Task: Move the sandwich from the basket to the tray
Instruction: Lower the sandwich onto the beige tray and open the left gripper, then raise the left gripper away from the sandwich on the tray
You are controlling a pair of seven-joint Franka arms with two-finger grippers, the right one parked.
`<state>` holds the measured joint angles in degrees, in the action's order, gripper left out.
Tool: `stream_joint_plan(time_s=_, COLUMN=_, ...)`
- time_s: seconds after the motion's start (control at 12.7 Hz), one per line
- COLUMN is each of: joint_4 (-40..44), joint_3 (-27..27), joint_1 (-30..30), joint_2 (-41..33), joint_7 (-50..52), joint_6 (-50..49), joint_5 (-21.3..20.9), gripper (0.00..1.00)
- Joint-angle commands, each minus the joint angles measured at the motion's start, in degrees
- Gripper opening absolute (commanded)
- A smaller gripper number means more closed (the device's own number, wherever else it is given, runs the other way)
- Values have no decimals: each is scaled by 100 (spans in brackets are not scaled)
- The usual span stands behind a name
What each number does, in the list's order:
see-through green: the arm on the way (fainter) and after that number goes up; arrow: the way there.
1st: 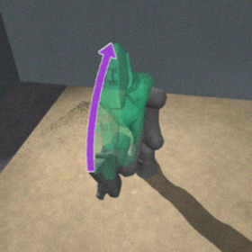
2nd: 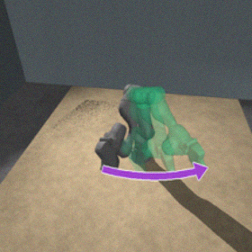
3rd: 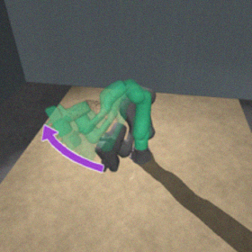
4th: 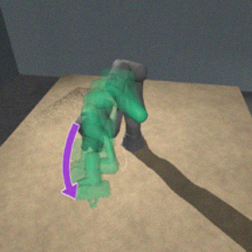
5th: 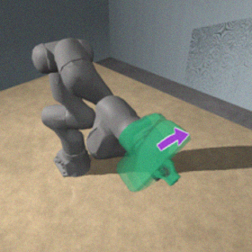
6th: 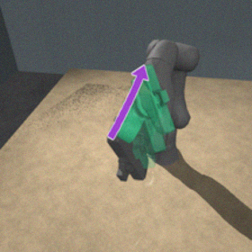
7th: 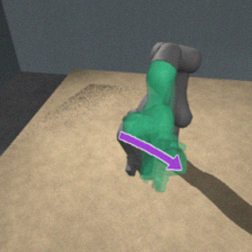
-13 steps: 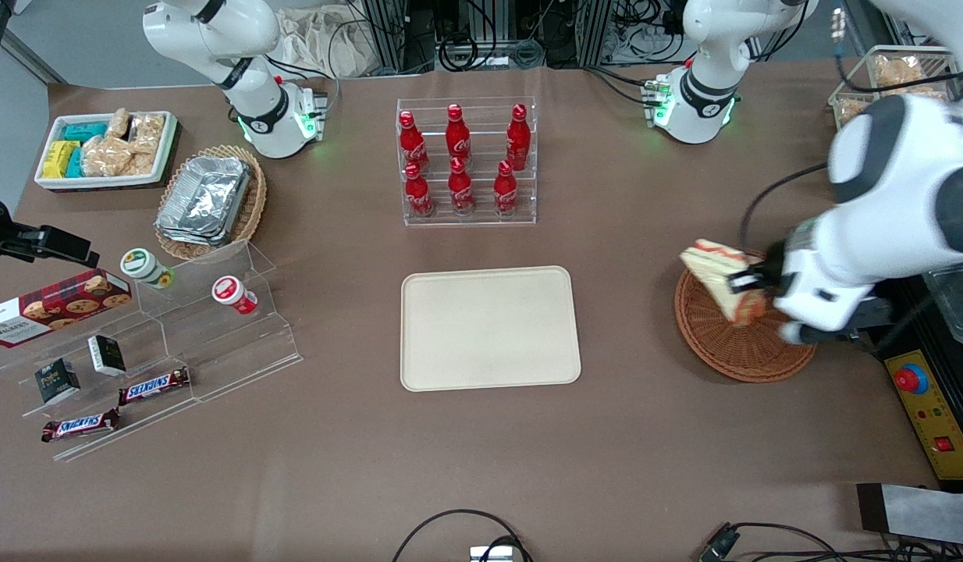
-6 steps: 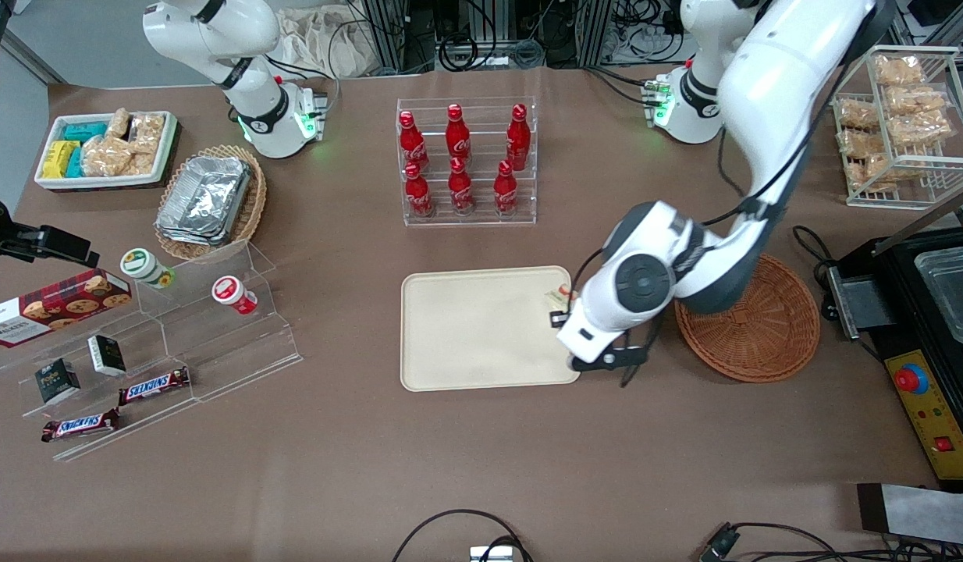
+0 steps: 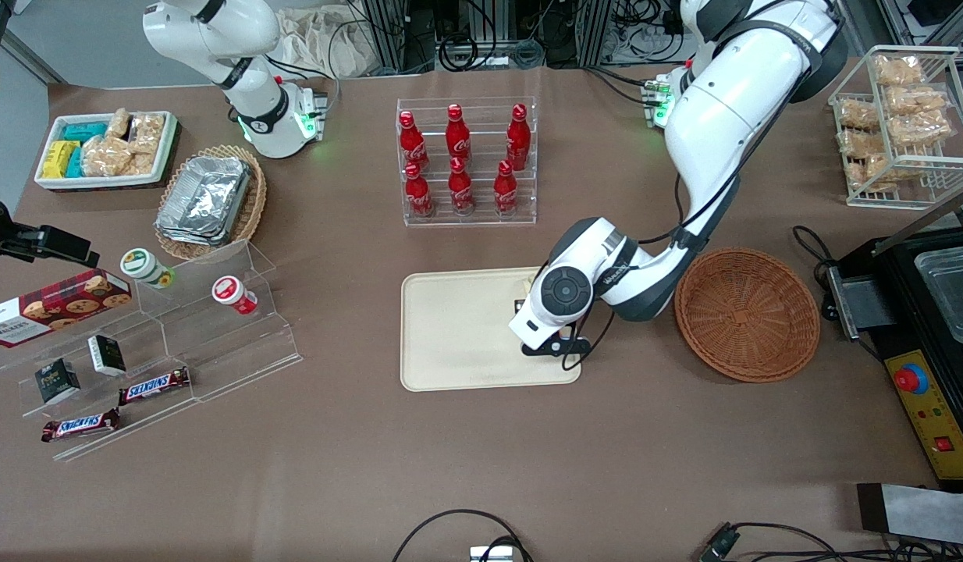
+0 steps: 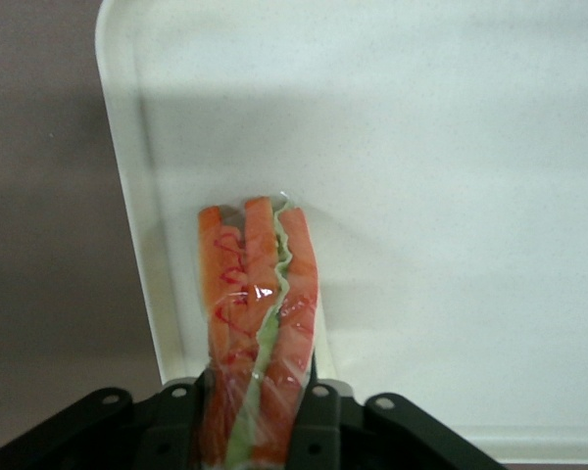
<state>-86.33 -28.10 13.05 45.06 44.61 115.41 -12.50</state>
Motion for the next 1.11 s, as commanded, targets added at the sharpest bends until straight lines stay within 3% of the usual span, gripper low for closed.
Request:
stream_joint_plan(time_s=0.0, joint_4=387, joint_3=33, joint_1=5, joint_2=-15, joint_7=206, joint_6=-53, joint_5=-121, gripper=100)
stream_joint_plan(time_s=0.32, joint_4=661, joint_3=33, joint_1=-170, joint_2=-478, joint_7=180, joint_6=-481, joint_5=-173, gripper=100)
stream_joint_plan(time_s=0.47, joint_4=443, joint_3=33, joint_1=-320, joint_2=-1076, joint_7=31, joint_6=-1543, joint_5=-183, gripper=100)
stream_joint_plan(time_s=0.55, joint_4=41, joint_3=33, joint_1=-494, joint_2=-1418, joint_7=30, joint_6=-1539, joint_5=-165, gripper=100)
stream_joint_plan(time_s=0.79, joint_4=-2354, joint_3=-99, joint_1=-1197, joint_2=-3269, joint_7=-215, joint_6=-181, joint_5=1, gripper=98)
stream_joint_plan(time_s=0.87, joint_4=-2867, joint_3=-90, joint_1=-1304, joint_2=-3763, joint_7=-372, joint_6=15, joint_5=245, gripper=100)
stream_joint_plan(time_s=1.03, joint_4=-3056, joint_3=-81, joint_1=-1891, joint_2=-4433, joint_7=-1518, joint_6=-367, joint_5=886, gripper=100)
